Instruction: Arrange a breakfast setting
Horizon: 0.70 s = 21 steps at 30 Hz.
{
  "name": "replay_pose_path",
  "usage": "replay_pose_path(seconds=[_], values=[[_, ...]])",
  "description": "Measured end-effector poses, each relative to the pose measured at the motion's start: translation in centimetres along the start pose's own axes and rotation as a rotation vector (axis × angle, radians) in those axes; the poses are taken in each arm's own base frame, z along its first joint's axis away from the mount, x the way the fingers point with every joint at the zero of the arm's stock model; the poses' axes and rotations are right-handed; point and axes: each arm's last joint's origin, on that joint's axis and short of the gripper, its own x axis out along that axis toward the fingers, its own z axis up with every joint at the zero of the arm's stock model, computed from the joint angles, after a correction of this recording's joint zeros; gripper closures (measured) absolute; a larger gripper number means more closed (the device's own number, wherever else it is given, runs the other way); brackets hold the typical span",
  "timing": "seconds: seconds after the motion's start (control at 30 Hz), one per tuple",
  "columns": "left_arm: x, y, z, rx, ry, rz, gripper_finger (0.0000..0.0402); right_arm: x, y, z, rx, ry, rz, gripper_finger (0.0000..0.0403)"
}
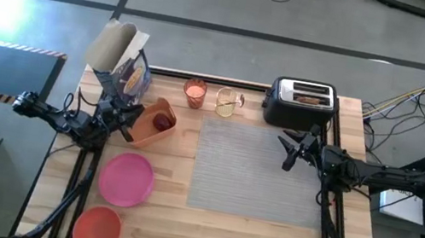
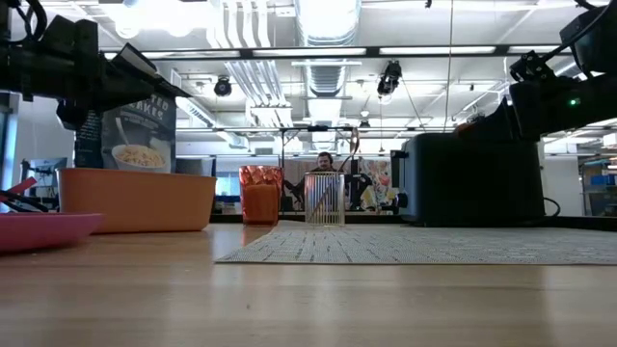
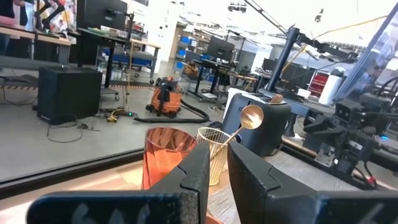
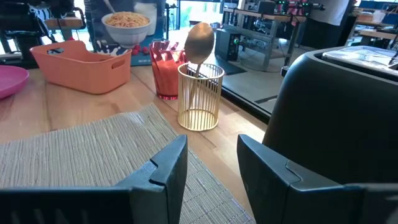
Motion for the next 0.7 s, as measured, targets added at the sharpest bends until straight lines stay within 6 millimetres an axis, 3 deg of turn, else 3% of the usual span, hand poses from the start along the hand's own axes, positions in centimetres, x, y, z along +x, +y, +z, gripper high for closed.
replay_pose_path(seconds=[0.7], values=[[0.00, 0.01, -0.06, -0.002, 0.004, 0.000, 0.0361, 0.00, 0.00, 0.00, 0.000, 0.000, 0.000, 0.0273]])
